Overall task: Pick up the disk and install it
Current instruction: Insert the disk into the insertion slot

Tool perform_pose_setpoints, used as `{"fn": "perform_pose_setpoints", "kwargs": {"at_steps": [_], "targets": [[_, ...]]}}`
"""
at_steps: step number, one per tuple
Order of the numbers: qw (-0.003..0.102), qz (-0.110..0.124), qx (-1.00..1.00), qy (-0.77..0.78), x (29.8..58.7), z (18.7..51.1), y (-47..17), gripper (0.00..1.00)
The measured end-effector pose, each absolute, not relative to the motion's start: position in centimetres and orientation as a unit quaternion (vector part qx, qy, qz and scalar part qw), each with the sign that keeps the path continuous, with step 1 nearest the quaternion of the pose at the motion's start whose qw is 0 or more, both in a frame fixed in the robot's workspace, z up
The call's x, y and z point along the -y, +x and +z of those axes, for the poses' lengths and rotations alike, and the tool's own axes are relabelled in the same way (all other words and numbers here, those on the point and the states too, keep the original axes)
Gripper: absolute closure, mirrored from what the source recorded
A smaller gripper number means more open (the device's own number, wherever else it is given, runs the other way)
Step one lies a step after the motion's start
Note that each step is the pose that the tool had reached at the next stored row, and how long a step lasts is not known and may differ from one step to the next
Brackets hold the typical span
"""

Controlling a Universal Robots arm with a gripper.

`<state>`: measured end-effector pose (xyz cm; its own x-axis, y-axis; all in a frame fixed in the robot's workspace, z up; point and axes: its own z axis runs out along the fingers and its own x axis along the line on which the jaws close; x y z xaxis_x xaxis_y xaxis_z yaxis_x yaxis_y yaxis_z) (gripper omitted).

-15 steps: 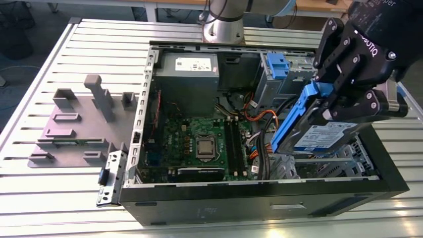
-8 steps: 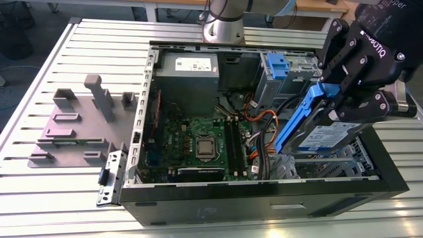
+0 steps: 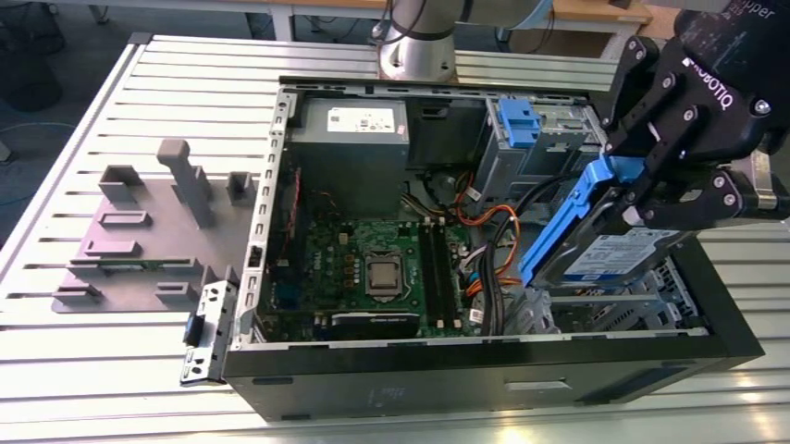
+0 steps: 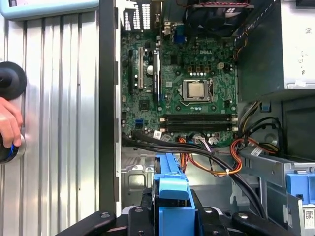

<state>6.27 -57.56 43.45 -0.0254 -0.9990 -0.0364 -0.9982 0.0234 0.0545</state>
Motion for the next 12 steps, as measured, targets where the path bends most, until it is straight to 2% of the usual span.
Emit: {"fn": "perform_pose_setpoints", "kwargs": {"at_steps": [12], "targets": [[0.006,-0.032,0.714,0.699,57.6,43.4,8.0,0.63]]}}
